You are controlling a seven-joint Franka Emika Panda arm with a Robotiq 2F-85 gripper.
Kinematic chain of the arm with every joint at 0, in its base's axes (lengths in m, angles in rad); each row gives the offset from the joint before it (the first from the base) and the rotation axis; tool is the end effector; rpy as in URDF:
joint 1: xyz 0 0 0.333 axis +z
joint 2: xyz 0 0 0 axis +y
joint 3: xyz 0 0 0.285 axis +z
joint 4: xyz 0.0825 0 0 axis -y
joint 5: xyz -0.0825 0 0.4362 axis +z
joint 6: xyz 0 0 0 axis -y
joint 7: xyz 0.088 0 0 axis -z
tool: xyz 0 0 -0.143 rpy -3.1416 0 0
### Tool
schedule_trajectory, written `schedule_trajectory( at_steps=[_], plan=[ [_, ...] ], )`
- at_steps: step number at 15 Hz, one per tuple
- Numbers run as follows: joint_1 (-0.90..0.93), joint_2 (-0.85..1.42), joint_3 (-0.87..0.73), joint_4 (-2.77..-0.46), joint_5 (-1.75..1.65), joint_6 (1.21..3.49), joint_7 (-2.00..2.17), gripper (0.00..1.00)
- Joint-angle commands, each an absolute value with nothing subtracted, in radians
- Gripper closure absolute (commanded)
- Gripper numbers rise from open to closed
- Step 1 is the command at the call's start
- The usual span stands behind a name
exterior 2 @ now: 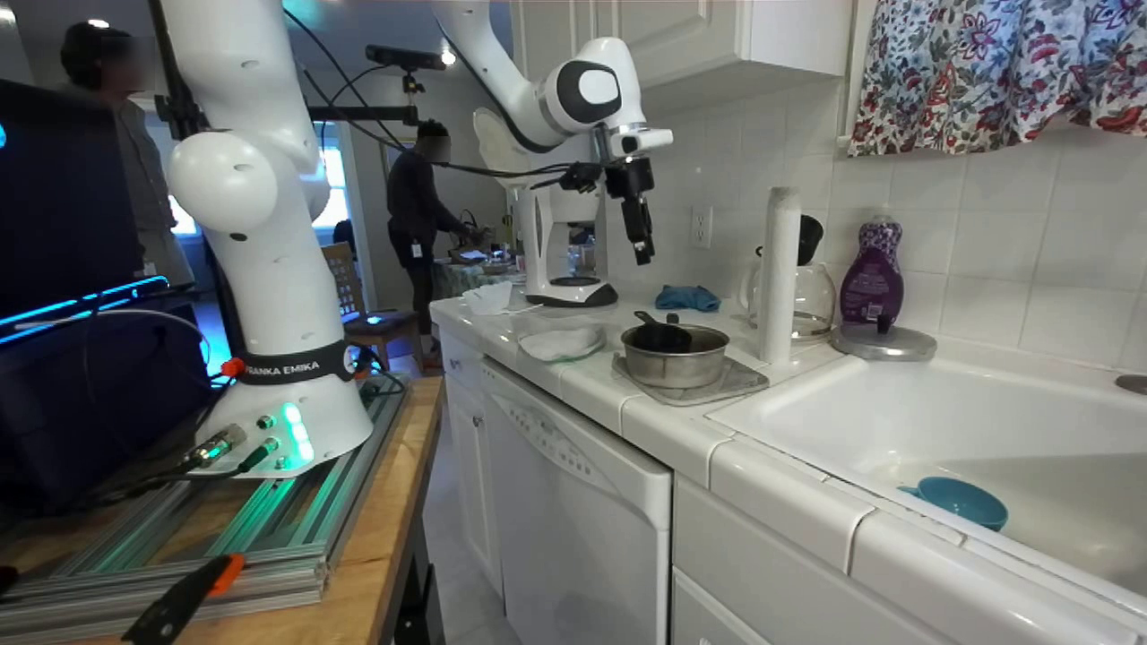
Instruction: Put a black pot inside the silver bowl, remove the other black pot from the kettle and put it on the counter
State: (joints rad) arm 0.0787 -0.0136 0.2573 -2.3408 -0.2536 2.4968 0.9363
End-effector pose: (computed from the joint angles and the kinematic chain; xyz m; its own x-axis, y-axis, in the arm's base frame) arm 0.5335 0.1819 0.2538 0.8904 -0.3881 0.2380 -0.3973 -0.9176 -0.0099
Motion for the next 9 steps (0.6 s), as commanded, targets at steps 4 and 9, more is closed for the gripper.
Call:
schedule_trajectory(
  at_steps=[4,9],
  plan=[
    [0.105,0.168,0.150,-2.243,-0.633,2.890,1.354,0.00],
    [0.295,0.329,-0.084,-1.960,-1.036,2.967,1.697,0.00]
  ],
)
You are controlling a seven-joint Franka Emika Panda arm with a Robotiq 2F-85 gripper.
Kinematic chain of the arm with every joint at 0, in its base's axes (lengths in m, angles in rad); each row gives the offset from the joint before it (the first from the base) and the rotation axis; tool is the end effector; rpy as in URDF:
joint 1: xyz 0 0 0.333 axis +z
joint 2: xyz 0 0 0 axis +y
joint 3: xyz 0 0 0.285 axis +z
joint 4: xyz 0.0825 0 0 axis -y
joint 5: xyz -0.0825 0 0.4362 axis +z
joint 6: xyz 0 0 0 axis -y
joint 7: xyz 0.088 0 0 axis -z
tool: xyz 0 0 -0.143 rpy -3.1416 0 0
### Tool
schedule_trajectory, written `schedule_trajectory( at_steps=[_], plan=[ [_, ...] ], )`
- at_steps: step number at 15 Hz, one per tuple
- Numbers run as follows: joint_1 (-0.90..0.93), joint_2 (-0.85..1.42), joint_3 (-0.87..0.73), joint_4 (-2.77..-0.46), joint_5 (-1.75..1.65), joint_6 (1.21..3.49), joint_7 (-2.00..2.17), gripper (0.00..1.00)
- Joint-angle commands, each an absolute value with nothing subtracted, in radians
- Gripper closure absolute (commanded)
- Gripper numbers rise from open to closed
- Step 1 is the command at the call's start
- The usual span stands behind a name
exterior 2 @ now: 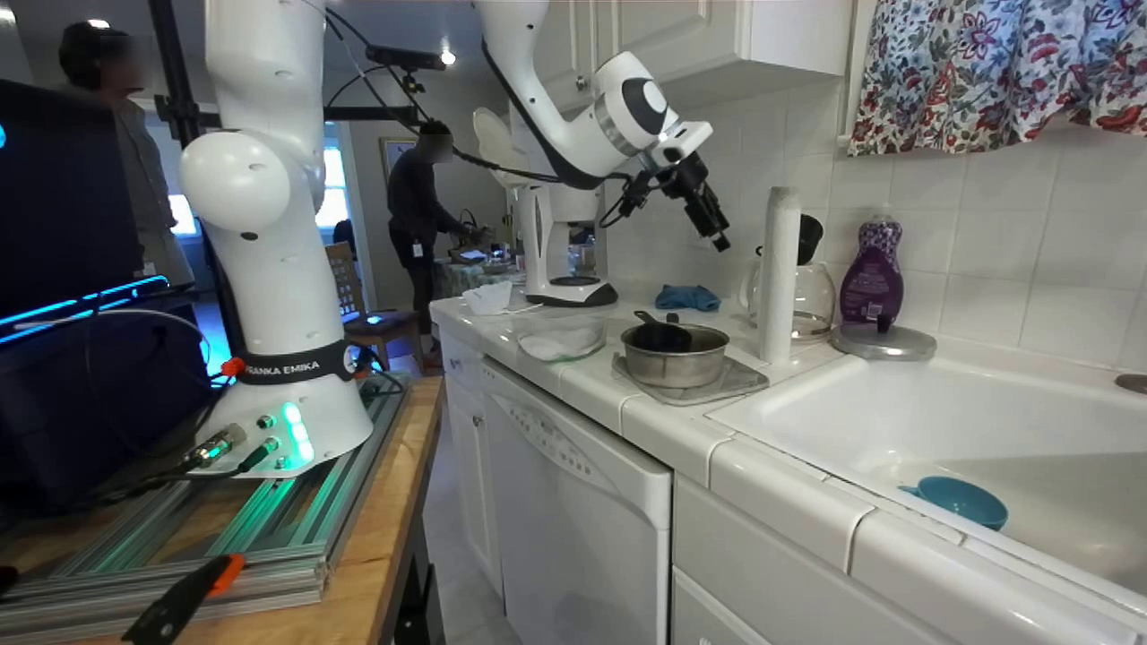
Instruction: Put a black pot inside the silver bowl, remove the other black pot from the kettle and put it on the counter
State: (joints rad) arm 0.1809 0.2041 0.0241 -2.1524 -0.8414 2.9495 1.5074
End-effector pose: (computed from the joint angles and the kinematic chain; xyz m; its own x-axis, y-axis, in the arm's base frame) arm 0.6218 0.1743 0.2621 0.6786 -0.4939 0.5437 -0.3947 -0.8694 -0.2971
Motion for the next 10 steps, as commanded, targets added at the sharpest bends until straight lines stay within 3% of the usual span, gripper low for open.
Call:
schedule_trajectory(
  at_steps=[1,10],
  plan=[
    [0.318,0.363,-0.100,-1.911,-1.108,2.964,1.771,0.00],
    [0.503,0.599,-0.206,-1.657,-1.438,2.944,2.207,0.00]
  ],
)
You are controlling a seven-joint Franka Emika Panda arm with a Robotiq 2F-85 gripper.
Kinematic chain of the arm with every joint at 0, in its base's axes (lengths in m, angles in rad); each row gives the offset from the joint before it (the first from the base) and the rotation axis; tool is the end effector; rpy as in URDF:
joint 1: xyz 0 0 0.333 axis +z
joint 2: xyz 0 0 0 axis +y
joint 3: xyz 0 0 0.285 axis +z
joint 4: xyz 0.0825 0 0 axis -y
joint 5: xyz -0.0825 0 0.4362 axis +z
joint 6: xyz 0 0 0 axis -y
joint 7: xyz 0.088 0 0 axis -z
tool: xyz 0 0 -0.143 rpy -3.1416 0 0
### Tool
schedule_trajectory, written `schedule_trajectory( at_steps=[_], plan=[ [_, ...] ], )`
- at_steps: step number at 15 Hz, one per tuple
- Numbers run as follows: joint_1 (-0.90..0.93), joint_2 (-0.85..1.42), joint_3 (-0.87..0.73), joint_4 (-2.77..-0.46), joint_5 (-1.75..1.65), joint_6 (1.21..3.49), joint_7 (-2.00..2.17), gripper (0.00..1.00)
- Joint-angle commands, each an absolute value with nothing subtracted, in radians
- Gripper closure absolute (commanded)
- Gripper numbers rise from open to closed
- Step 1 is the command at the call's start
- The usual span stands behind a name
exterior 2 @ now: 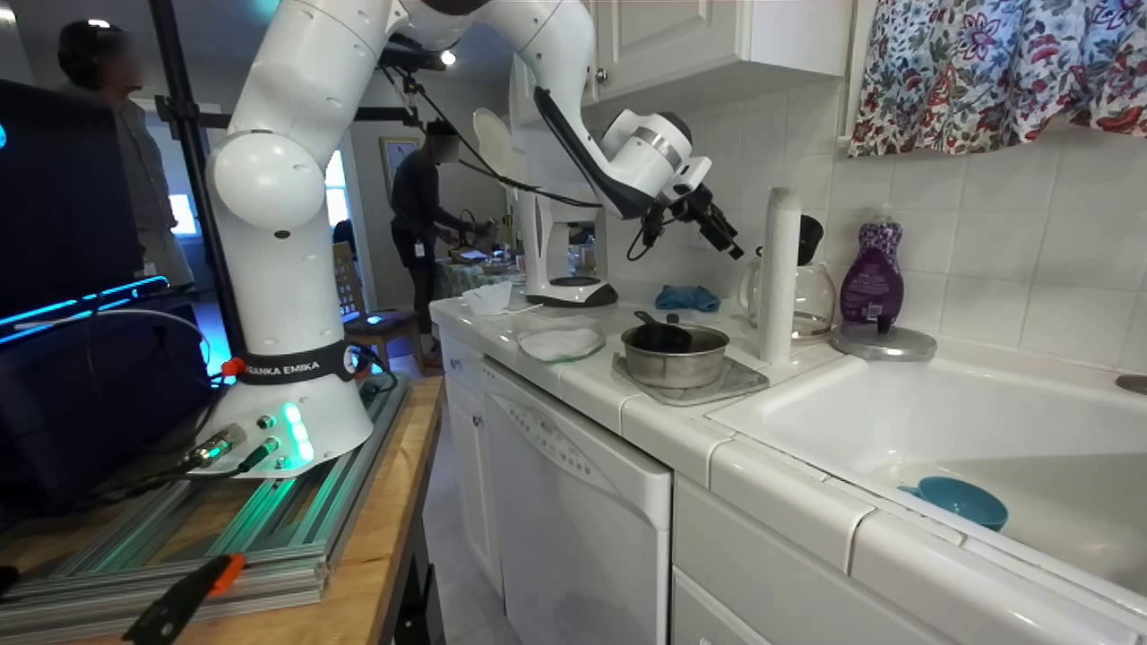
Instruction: Put a black pot inside the silver bowl, remove the other black pot from the kettle and put it on the counter
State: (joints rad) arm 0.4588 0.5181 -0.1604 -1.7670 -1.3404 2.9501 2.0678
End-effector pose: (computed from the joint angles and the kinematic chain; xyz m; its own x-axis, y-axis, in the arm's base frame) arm 0.6726 0.2740 0.2234 0.5872 -0.4429 0.6776 -0.2908 -0.8966 -0.3340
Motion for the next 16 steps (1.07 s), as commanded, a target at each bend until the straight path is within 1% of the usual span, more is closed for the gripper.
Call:
schedule_trajectory(
  at_steps=[1,7,15,16],
  plan=[
    [0.512,0.612,-0.214,-1.640,-1.456,2.940,2.235,0.00],
    [0.552,0.666,-0.259,-1.555,-1.567,2.896,2.408,0.00],
    [0.568,0.669,-0.267,-1.544,-1.646,2.836,2.541,0.00],
    [0.569,0.669,-0.267,-1.546,-1.648,2.830,2.554,0.02]
  ],
)
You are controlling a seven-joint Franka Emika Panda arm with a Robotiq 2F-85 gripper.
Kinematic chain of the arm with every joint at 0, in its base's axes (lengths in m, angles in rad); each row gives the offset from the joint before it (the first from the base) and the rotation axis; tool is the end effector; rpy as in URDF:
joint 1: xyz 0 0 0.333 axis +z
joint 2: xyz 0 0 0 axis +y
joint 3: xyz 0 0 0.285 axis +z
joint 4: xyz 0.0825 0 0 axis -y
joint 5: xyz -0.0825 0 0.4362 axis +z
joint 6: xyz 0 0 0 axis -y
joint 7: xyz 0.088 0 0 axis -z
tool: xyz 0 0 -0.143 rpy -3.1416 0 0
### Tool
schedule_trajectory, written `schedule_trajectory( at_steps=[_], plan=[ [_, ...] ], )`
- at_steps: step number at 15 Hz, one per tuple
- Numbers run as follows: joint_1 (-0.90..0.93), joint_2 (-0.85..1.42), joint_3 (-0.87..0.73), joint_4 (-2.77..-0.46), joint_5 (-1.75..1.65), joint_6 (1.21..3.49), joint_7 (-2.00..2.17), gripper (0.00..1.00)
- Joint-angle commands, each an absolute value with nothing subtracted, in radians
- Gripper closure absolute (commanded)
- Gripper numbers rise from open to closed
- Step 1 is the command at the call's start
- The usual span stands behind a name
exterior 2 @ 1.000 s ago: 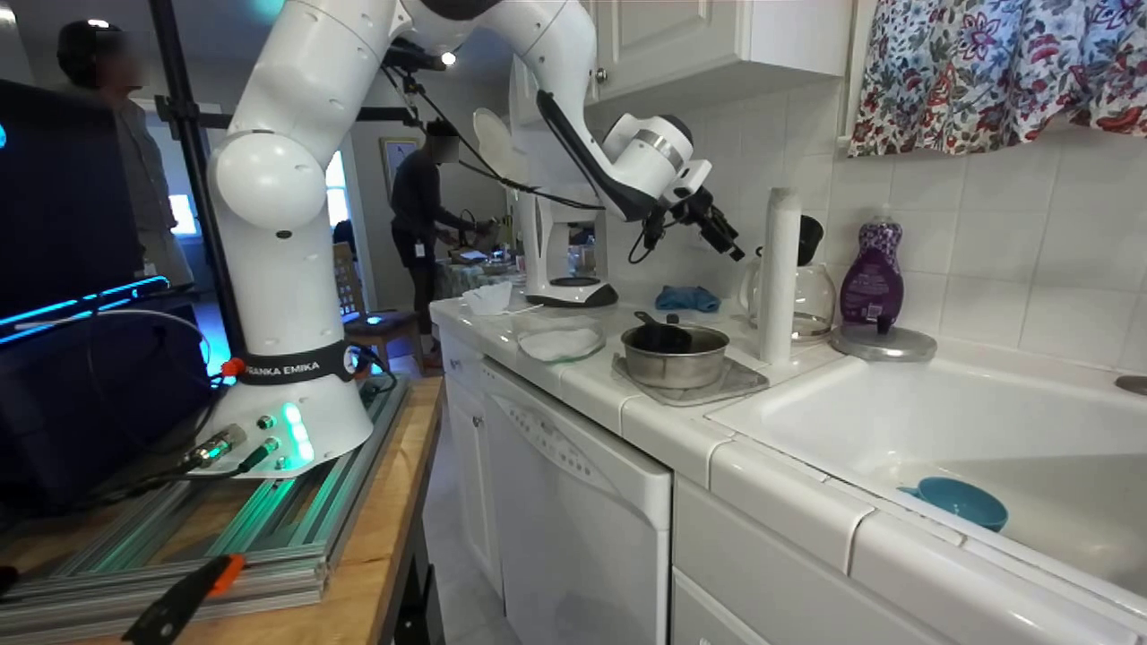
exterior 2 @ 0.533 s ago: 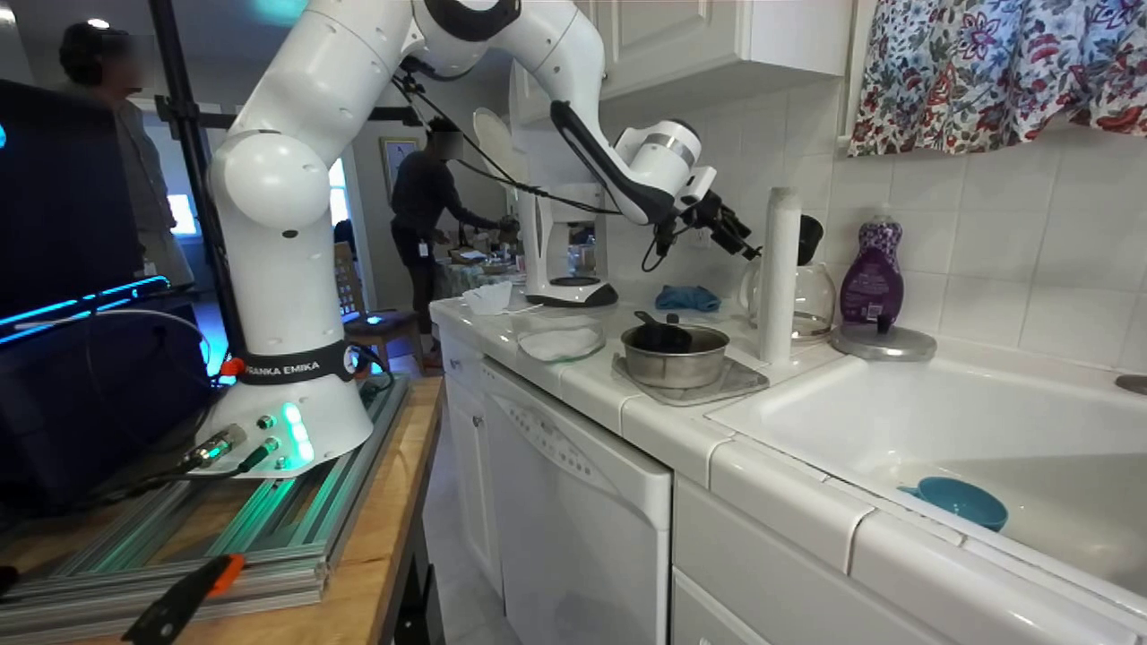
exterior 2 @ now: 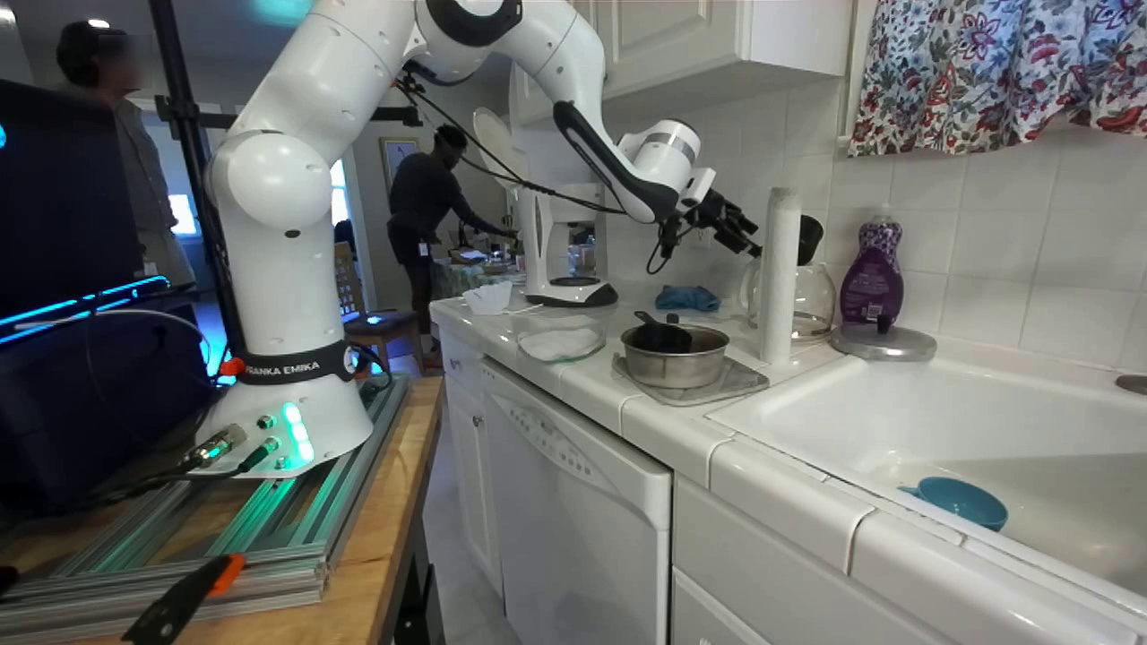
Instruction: Put a black pot inside the silver bowl, remove the other black pot from the kettle and put it on the counter
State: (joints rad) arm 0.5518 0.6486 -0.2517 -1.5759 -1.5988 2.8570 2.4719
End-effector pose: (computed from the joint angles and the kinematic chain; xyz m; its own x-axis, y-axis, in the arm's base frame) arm 0.7084 0.2873 0.2173 0.4086 -0.5207 0.7496 -0.3254 -0.8504 -0.4134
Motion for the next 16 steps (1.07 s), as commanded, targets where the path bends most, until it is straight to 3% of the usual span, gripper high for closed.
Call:
schedule_trajectory(
  at_steps=[1,5,12,16],
  plan=[
    [0.569,0.669,-0.268,-1.547,-1.649,2.824,2.564,0.11],
    [0.568,0.665,-0.268,-1.553,-1.672,2.804,2.613,0.46],
    [0.568,0.662,-0.270,-1.554,-1.698,2.790,2.677,0.95],
    [0.569,0.659,-0.268,-1.558,-1.726,2.784,2.713,1.00]
  ],
)
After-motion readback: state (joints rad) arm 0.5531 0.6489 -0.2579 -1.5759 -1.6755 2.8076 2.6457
